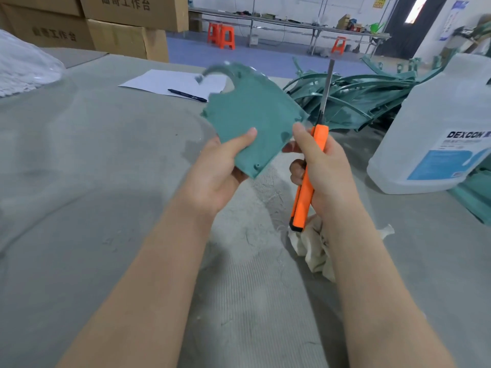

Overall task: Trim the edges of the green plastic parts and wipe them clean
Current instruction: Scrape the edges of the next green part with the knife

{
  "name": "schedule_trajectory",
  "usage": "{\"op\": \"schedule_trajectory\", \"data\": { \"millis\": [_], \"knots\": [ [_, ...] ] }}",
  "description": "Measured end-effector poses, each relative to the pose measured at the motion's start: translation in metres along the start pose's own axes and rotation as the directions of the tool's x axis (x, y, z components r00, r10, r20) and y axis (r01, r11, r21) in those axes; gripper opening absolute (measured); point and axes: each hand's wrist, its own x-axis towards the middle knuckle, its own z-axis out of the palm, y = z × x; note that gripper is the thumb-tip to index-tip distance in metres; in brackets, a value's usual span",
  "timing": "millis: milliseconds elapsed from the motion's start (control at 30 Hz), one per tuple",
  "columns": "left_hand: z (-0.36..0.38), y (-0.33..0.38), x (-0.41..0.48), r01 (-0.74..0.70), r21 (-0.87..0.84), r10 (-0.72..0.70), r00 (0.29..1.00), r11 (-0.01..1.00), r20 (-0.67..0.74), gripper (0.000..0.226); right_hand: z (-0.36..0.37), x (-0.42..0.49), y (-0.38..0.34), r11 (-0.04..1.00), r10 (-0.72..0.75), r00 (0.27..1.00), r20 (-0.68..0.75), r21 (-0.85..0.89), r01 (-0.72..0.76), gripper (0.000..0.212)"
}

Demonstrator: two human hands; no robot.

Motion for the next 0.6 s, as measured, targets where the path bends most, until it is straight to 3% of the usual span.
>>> {"op": "schedule_trajectory", "data": {
  "millis": [167,400,500,600],
  "knots": [
    [-0.012,0.01,0.005,-0.098,-0.065,0.097,0.995,0.993,-0.028,0.02,-0.01,0.0,-0.009,0.995,0.057,0.998,-0.02,0.083,-0.055,0.018],
    [-0.014,0.012,0.004,-0.079,-0.062,0.077,0.997,0.995,-0.024,0.021,-0.014,-0.005,-0.012,0.981,-0.16,0.985,0.066,-0.098,0.166,0.02],
    [-0.012,0.011,0.003,-0.095,0.01,0.095,0.995,0.995,-0.027,0.02,-0.021,-0.003,-0.019,0.957,-0.289,0.949,0.129,0.04,0.287,0.012],
    [-0.009,0.011,0.001,-0.109,0.074,0.111,0.993,0.991,-0.028,0.018,-0.029,-0.001,-0.024,0.914,-0.382,0.92,0.089,0.18,0.363,0.015]
  ]
}}
